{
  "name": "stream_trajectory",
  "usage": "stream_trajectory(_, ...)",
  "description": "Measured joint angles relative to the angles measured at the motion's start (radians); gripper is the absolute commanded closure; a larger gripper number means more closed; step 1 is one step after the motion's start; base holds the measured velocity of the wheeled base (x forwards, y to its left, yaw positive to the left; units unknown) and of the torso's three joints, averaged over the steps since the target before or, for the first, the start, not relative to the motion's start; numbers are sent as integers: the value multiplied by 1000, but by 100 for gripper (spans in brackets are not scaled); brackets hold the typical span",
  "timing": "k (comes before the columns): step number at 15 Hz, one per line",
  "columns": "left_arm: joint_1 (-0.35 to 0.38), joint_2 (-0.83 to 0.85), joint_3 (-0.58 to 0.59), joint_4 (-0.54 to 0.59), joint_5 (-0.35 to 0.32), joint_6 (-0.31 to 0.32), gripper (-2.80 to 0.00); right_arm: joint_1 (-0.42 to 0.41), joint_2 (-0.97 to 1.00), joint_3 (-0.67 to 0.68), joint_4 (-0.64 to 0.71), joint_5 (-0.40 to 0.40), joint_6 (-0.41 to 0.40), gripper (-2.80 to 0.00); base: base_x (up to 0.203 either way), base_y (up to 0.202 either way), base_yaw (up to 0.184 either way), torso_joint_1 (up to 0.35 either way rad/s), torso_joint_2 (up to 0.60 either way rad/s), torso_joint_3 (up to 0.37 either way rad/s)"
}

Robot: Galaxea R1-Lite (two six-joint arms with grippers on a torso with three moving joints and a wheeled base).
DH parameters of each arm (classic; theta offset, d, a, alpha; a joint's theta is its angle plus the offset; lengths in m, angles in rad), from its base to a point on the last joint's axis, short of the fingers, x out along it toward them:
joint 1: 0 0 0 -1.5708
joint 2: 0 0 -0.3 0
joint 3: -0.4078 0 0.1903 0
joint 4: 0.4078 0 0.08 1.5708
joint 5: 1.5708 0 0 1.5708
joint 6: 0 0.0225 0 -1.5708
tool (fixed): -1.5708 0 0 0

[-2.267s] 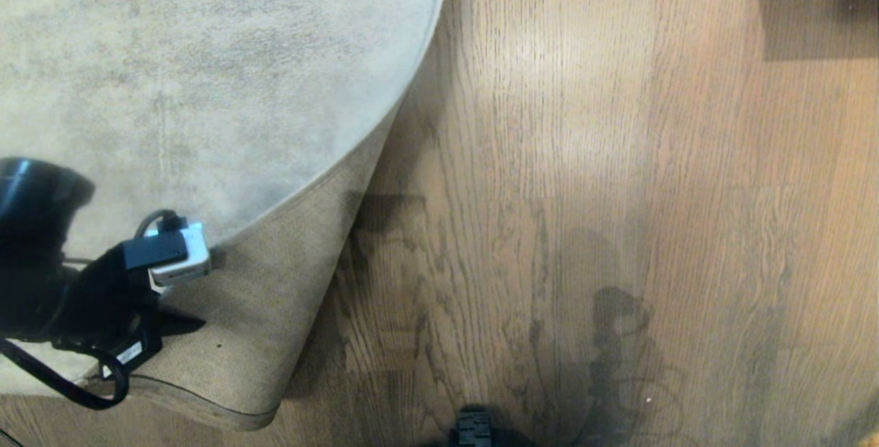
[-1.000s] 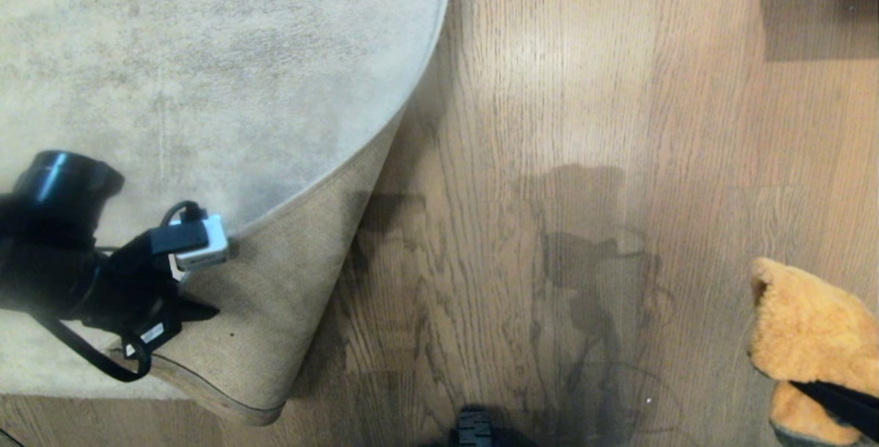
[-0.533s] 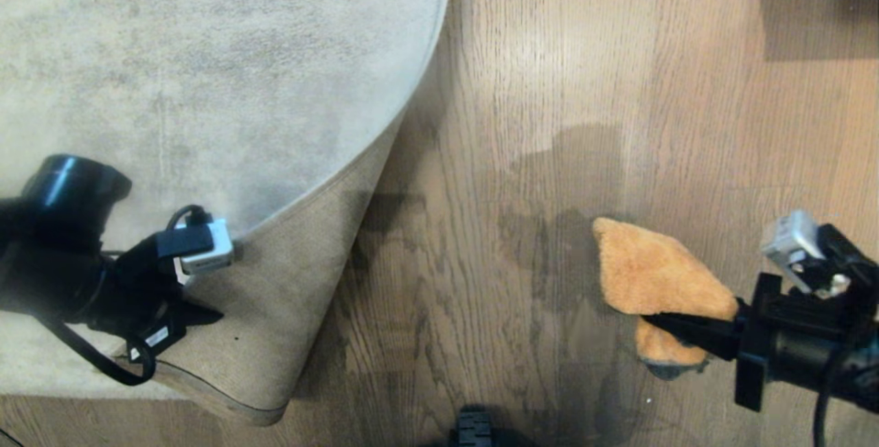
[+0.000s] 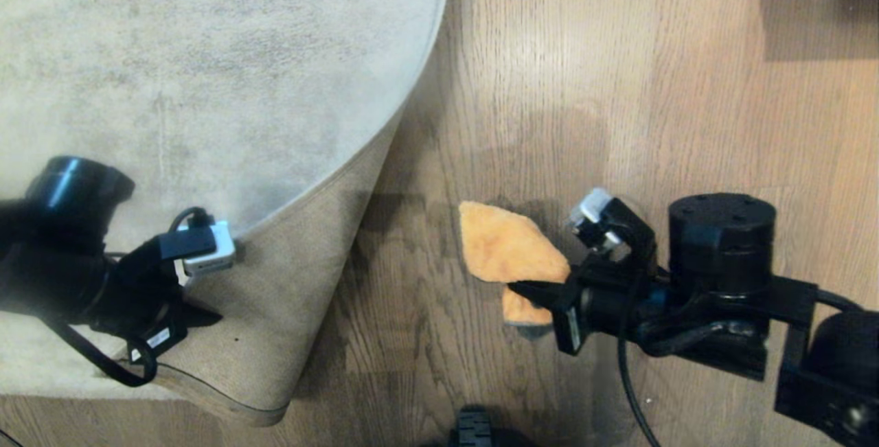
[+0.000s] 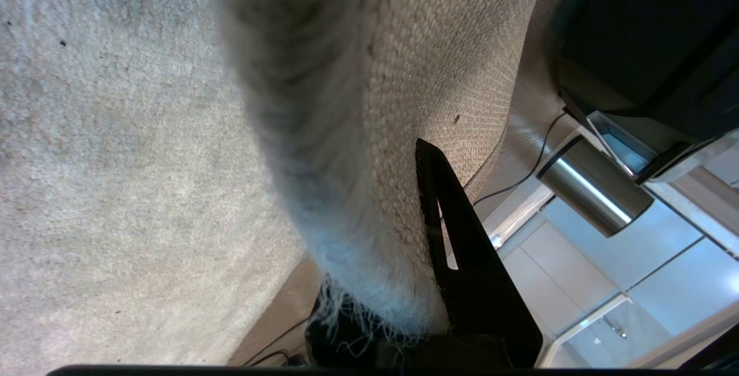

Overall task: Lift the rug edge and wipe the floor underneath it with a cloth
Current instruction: Wipe the floor under the carpet with a rag

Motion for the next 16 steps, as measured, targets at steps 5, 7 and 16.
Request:
stream_trajectory(5,1,3,-1,0,8,0,0,95,233,-198,-23,-194,103,0,0,0,0,0,0,0)
stream_trajectory(7,1,6,0,-10,12,-1,0,119,313,-283,-40,-268,157,0,0,0,0,0,0,0)
stream_trajectory(16,-1,18,49,-85,35,-26,0,140,569,-580,-43,-399,229,0,0,0,0,0,0,0)
